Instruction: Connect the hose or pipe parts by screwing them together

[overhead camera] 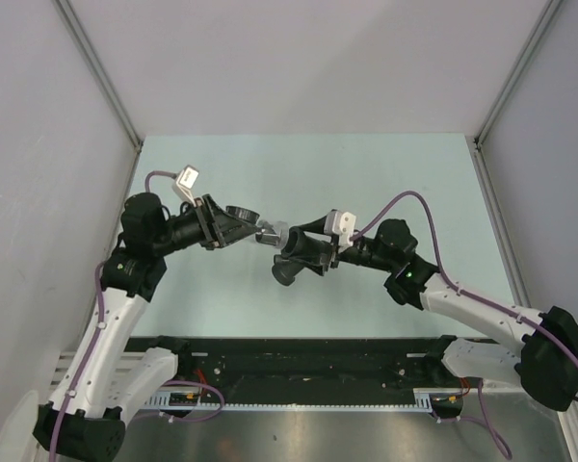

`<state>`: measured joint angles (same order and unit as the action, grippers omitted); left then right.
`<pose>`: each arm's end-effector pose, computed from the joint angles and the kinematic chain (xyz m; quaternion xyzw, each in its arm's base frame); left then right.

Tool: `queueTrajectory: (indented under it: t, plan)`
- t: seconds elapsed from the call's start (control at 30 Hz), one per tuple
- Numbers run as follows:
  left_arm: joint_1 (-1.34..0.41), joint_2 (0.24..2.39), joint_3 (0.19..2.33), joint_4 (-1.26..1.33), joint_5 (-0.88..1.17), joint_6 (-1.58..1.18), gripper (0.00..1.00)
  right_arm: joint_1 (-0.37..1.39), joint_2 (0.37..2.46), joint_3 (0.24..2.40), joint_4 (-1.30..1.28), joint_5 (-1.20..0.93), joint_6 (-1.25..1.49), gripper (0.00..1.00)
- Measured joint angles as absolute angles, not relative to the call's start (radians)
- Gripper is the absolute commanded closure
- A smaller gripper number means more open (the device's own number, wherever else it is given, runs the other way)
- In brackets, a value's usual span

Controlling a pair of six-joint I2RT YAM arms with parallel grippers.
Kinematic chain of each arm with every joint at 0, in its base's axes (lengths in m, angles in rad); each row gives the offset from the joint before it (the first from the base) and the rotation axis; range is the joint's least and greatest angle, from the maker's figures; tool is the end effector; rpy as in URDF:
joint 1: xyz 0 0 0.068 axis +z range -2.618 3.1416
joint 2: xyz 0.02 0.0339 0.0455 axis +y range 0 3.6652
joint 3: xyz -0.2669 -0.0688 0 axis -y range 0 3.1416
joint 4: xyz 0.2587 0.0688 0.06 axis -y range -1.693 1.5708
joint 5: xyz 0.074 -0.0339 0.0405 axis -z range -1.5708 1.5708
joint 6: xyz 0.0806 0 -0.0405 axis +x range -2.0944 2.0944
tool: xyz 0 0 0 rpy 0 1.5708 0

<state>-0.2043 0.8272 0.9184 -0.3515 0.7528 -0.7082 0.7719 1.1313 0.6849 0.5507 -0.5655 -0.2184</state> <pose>0.2041 -0.0986 0.3591 0.0331 0.7699 -0.5113 0.3803 0.1898 0.2451 0.3123 -0.4878 0.4670 0.3746 0.6353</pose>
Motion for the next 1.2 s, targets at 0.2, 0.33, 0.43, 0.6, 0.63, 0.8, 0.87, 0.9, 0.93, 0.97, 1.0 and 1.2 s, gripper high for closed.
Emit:
queueTrajectory:
  t: [0.2, 0.33, 0.43, 0.6, 0.63, 0.8, 0.87, 0.9, 0.93, 0.97, 1.0, 1.2]
  plan:
    - [-0.24, 0.843, 0.918, -0.345, 0.751, -0.715, 1.0, 0.847, 1.131, 0.685, 0.464, -0.459, -0.355, 0.5]
    - [-0.24, 0.85, 0.918, -0.343, 0.752, -0.725, 1.0, 0.878, 1.13, 0.685, 0.453, -0.398, -0.406, 0.5]
    - [-0.24, 0.851, 0.918, -0.341, 0.752, -0.73, 1.0, 0.894, 1.124, 0.685, 0.443, -0.364, -0.429, 0.5]
    - [-0.24, 0.851, 0.918, -0.338, 0.752, -0.734, 1.0, 0.91, 1.112, 0.685, 0.438, -0.321, -0.447, 0.5]
    - [-0.24, 0.851, 0.917, -0.338, 0.752, -0.734, 1.0, 0.912, 1.109, 0.685, 0.438, -0.316, -0.448, 0.5]
    - [-0.24, 0.862, 0.912, -0.336, 0.757, -0.735, 1.0, 0.925, 1.097, 0.685, 0.439, -0.303, -0.454, 0.5]
    - [-0.24, 0.868, 0.908, -0.336, 0.757, -0.735, 1.0, 0.931, 1.095, 0.685, 0.439, -0.303, -0.459, 0.5]
    - [-0.24, 0.87, 0.906, -0.335, 0.759, -0.735, 1.0, 0.934, 1.094, 0.685, 0.439, -0.303, -0.463, 0.5]
    - [-0.24, 0.87, 0.904, -0.335, 0.76, -0.735, 1.0, 0.936, 1.094, 0.685, 0.439, -0.303, -0.466, 0.5]
    - [-0.24, 0.87, 0.901, -0.335, 0.763, -0.736, 1.0, 0.94, 1.094, 0.685, 0.439, -0.302, -0.47, 0.5]
    - [-0.24, 0.87, 0.898, -0.334, 0.764, -0.736, 1.0, 0.942, 1.094, 0.685, 0.439, -0.299, -0.473, 0.5]
    - [-0.24, 0.871, 0.889, -0.323, 0.772, -0.744, 1.0, 0.951, 1.094, 0.685, 0.439, -0.28, -0.493, 0.5]
